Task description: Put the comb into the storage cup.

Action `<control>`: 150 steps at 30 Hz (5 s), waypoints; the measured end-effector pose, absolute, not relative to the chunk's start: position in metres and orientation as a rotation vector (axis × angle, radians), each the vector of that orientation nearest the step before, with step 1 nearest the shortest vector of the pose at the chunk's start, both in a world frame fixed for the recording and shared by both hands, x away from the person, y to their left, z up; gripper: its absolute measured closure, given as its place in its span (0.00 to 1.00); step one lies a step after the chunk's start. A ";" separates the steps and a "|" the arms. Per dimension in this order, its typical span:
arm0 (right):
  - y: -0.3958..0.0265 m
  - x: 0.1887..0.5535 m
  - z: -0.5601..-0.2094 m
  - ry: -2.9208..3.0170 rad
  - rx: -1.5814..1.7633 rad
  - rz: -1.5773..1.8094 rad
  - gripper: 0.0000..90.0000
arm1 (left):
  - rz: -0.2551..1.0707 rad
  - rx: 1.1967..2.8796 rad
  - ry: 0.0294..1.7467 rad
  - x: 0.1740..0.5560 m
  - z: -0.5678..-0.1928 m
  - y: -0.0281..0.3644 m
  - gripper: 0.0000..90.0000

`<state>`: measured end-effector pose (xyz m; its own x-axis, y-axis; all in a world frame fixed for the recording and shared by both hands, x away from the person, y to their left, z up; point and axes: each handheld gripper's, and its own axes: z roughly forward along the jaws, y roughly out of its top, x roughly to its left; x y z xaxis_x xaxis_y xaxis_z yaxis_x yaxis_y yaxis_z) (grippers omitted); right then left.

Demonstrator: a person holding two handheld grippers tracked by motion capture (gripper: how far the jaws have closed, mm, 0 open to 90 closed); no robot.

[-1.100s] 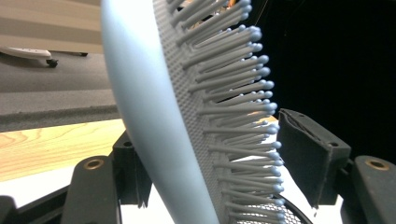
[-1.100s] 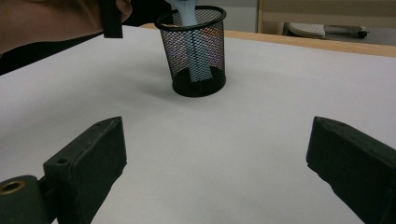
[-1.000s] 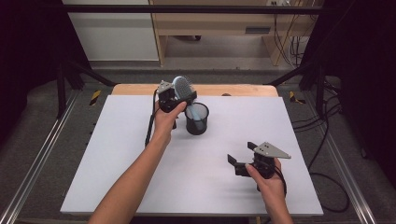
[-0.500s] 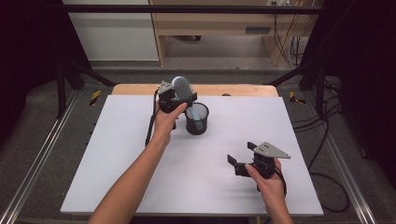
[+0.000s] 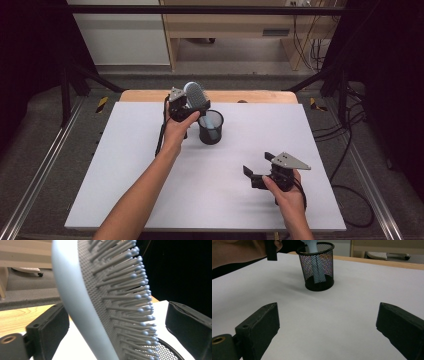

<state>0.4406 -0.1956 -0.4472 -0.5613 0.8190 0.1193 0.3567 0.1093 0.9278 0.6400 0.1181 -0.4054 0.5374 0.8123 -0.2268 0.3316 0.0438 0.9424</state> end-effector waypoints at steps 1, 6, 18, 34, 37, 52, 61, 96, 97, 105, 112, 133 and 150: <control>-0.196 0.441 -0.447 1.966 1.144 1.450 0.06 | 0.487 1.542 1.013 0.640 -0.405 0.118 0.05; -0.196 0.441 -0.447 1.963 1.147 1.453 0.06 | 0.491 1.537 1.001 0.639 -0.404 0.117 0.04; -0.195 0.441 -0.448 1.970 1.142 1.452 0.06 | 0.538 1.550 0.964 0.635 -0.403 0.115 0.04; -0.194 0.441 -0.448 1.975 1.139 1.451 0.06 | 0.553 1.525 0.952 0.631 -0.402 0.116 0.02; -0.195 0.441 -0.448 1.973 1.140 1.452 0.06 | 0.561 1.532 0.947 0.629 -0.402 0.115 0.02; -0.196 0.440 -0.447 1.971 1.139 1.445 0.06 | 0.590 1.535 0.930 0.615 -0.400 0.121 0.02; -0.196 0.440 -0.447 1.966 1.141 1.447 0.06 | 0.601 1.547 0.919 0.606 -0.401 0.124 0.02; -0.194 0.440 -0.446 1.973 1.134 1.456 0.04 | 0.641 1.558 0.915 0.579 -0.395 0.137 0.02; -0.194 0.440 -0.446 1.971 1.134 1.454 0.04 | 0.641 1.557 0.914 0.578 -0.394 0.137 0.02; -0.194 0.439 -0.446 1.977 1.125 1.448 0.04 | 0.643 1.548 0.914 0.572 -0.389 0.138 0.02; -0.194 0.440 -0.447 1.979 1.124 1.445 0.04 | 0.641 1.541 0.920 0.570 -0.385 0.143 0.02; -0.193 0.440 -0.448 1.990 1.126 1.436 0.04 | 0.656 1.508 0.921 0.561 -0.377 0.170 0.02; -0.194 0.440 -0.448 1.992 1.124 1.458 0.04 | 0.681 1.482 0.928 0.552 -0.372 0.199 0.02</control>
